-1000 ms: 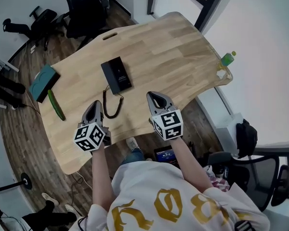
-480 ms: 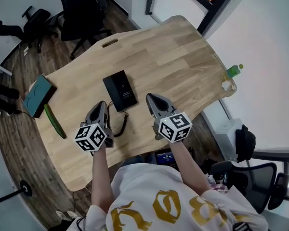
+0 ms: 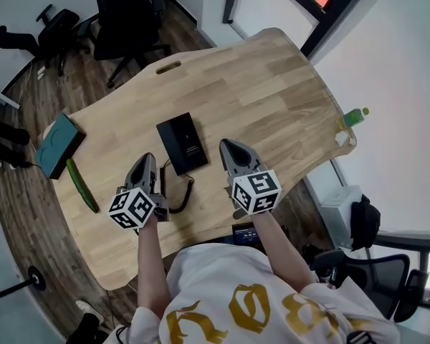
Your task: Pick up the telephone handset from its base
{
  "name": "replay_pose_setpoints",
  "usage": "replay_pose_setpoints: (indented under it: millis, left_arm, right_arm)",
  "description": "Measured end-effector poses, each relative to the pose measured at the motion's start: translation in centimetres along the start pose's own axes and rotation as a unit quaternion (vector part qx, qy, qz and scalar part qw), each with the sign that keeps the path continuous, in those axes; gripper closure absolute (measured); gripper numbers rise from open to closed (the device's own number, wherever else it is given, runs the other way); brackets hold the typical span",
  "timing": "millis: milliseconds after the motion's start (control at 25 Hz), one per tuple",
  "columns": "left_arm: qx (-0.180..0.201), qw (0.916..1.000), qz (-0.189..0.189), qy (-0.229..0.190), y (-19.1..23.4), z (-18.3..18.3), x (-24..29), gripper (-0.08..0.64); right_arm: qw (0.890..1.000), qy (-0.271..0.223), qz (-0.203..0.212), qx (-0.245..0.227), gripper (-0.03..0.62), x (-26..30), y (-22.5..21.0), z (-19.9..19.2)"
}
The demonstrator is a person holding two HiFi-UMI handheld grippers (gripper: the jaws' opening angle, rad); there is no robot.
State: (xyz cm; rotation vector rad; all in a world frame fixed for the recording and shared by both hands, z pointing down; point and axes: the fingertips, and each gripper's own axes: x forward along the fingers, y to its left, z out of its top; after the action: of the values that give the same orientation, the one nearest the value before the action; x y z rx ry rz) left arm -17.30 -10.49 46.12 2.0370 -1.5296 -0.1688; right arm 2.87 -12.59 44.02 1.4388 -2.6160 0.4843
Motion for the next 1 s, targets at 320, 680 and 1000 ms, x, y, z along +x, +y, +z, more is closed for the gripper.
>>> replay_pose_setpoints:
  millis: [320,680,1000]
  left_arm:
    - [0.018,0.9997,0.012,0.008,0.4,-0.3,1.5,0.554]
    - [0.01,0.999,0.022,0.038,1.1,-1.7,2.5,0.554]
    - [0.001,0.9973,0.027,0.069,2.4,-4.1,3.1,0.554]
  right_arm:
    - [1.0,0.003,0.0,0.008,0.586,1.1,-1.5,0.1]
    - [0.999,0.019,0.02,0.026,0.588,2.4,-1.6,-0.9]
    - [0.998,0.044,0.016,0.034,0.588,3.8,-2.7,-2.9]
